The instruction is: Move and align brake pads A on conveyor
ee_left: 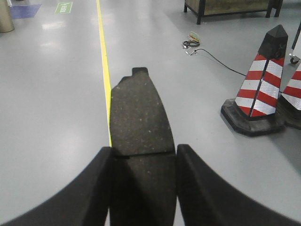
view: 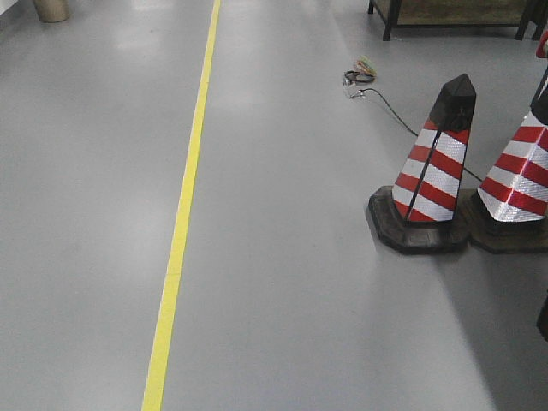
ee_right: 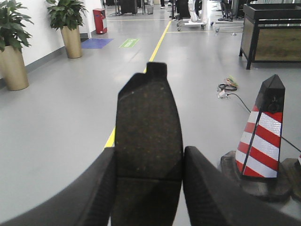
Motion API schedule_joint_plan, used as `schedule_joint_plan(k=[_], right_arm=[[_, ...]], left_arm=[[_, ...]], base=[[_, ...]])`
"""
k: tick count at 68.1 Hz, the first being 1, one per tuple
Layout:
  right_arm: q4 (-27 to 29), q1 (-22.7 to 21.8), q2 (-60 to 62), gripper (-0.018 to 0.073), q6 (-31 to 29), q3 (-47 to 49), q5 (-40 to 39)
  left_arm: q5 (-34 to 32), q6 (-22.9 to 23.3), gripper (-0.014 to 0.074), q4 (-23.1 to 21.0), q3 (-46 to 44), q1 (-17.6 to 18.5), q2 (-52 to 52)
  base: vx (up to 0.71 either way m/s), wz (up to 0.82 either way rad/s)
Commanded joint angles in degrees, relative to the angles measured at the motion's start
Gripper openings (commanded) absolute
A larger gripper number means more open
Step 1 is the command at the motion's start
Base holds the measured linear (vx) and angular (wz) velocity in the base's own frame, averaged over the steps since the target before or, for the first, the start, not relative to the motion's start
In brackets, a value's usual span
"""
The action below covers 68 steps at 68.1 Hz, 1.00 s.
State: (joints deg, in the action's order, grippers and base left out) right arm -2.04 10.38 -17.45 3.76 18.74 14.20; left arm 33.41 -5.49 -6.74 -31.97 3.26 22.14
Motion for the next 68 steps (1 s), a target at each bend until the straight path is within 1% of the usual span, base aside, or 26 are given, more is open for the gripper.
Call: schedule_joint_plan(k=[1, 68], right_arm=[[-0.2, -0.1, -0.4, 0.0024, -0.3, 1.7, -6.0], [-0.2, -0.1, -0.4, 0.0024, -0.3, 1.7, -6.0]], left_arm=[[-5.5, 0.1, 0.0072, -0.7, -1.7, 0.3, 0.3], [-5.5, 0.1, 0.0072, -0.7, -1.7, 0.3, 0.3]], base=[[0.43, -0.07], [0.42, -0.10]])
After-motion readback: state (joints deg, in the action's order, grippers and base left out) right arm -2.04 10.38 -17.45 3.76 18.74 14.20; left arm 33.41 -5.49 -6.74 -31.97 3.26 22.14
